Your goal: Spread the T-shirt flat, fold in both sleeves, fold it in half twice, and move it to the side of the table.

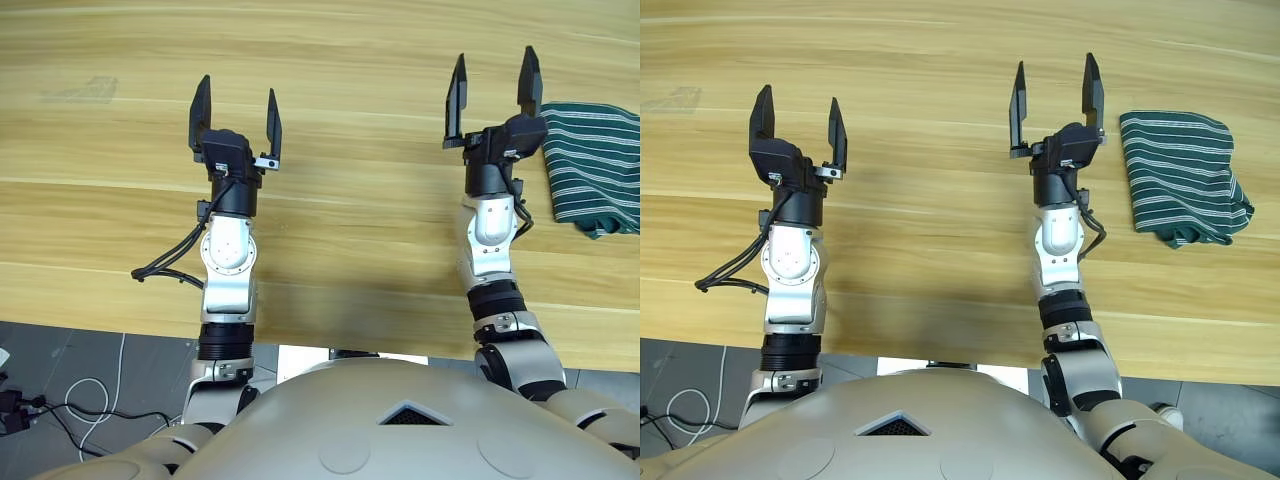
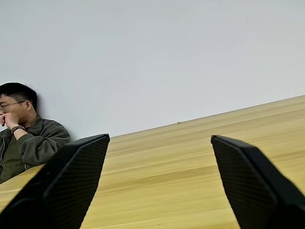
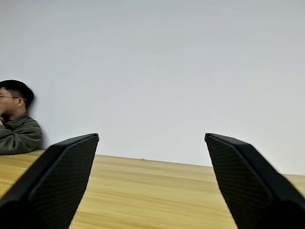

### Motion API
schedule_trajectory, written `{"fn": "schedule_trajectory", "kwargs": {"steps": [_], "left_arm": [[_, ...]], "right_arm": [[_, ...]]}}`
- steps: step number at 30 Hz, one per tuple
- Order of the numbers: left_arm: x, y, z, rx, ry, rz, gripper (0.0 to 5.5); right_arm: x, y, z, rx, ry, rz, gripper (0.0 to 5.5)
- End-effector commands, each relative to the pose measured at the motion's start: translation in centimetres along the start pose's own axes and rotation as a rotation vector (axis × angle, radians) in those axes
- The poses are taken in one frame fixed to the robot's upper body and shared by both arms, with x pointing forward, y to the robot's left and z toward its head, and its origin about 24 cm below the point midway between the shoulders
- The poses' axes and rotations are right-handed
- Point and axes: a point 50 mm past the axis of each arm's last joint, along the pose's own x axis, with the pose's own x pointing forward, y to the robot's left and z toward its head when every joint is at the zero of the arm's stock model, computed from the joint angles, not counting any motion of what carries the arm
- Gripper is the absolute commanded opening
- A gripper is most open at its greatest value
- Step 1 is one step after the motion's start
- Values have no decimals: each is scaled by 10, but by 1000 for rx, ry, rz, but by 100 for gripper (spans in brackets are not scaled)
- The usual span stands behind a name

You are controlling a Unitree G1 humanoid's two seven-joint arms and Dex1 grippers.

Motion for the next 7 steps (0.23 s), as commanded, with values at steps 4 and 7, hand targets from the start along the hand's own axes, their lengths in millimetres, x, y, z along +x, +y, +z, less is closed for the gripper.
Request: {"fn": "schedule_trajectory", "kwargs": {"steps": [4,7], "left_arm": [[4,1,0,-44,-19,34,396],[4,3,-1,-46,-20,41,396]], "right_arm": [[0,2,-1,-10,17,7,413],[0,5,-3,10,29,9,413]]}}
